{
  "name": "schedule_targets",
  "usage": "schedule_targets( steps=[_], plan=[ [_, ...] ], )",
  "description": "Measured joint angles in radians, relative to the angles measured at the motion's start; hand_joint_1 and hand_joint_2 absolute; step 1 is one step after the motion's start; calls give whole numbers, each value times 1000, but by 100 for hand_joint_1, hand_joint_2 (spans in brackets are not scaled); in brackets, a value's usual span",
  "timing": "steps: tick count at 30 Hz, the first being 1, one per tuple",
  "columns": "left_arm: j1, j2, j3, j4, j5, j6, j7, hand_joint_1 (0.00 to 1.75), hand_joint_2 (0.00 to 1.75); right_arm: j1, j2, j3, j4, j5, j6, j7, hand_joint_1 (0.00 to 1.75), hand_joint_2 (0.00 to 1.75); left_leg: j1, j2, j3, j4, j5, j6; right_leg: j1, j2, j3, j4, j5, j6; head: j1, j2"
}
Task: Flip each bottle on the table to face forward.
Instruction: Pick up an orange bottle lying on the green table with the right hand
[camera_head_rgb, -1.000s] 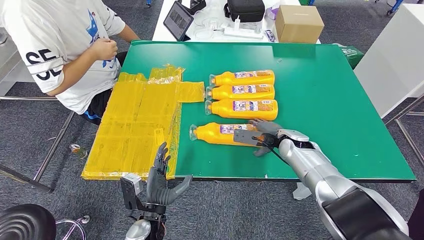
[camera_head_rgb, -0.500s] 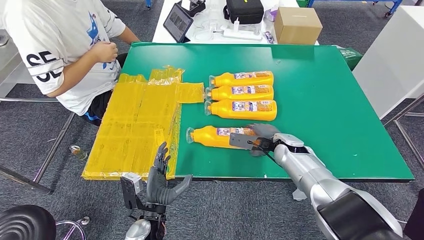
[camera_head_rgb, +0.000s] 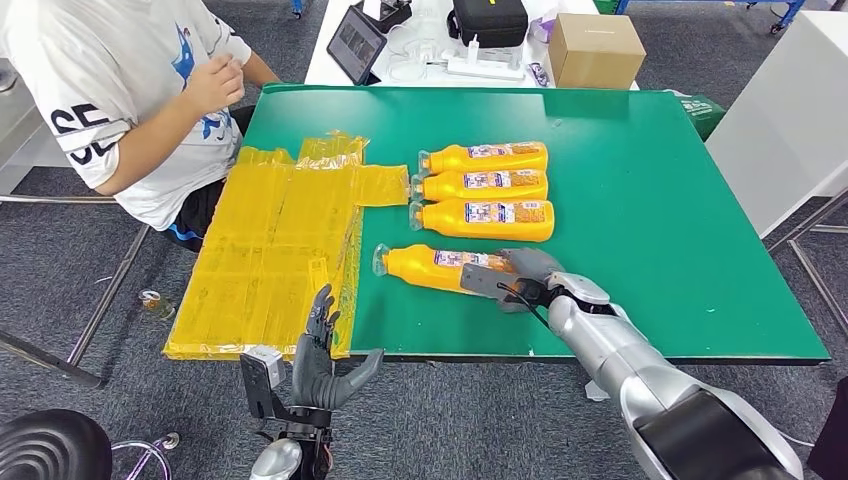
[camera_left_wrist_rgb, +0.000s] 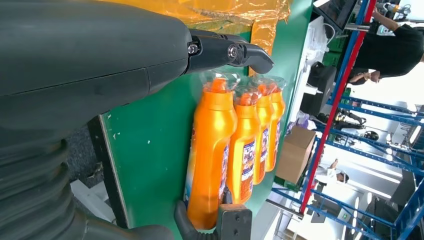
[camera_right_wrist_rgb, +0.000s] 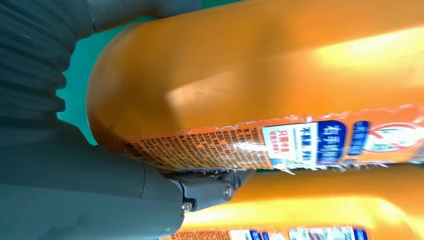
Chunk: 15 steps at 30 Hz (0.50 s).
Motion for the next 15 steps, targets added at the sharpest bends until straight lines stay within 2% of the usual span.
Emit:
schedule_targets(
  steps=[3, 6, 11, 13, 15],
  plan=[
    [10, 0, 1, -10, 2, 14, -2, 0, 175, 55, 6, -47, -55, -42, -154, -59, 175, 175, 0, -1, -3, 0, 1, 0, 0, 0, -1, 0, 0, 0, 0, 0],
    [25, 0, 2, -28, 5, 30, -6, 0, 175, 136, 20, -120, -175, -68, -286, -114, 175, 175, 0, -2, -5, 0, 1, 1, 0, -1, -4, 0, 0, 0, 0, 0],
    [45, 2, 4, -57, 20, 65, -22, 0, 175, 359, 70, -280, -550, -99, -556, -285, 175, 175, 1, -7, -9, 0, 0, 0, 0, -6, -5, 1, -4, 1, 0, 0],
    [50, 3, 4, -67, 25, 73, -25, 0, 175, 445, 95, -333, -694, -102, -615, -311, 175, 175, 1, -8, -9, 0, -2, 0, 0, -6, -5, 1, -5, 1, 0, 0],
    [52, 3, 4, -74, 29, 79, -25, 0, 175, 507, 116, -374, -797, -110, -635, -342, 175, 175, 0, -8, -10, 0, -3, 0, 0, -6, -6, 1, -6, 2, 0, 0]
  ],
)
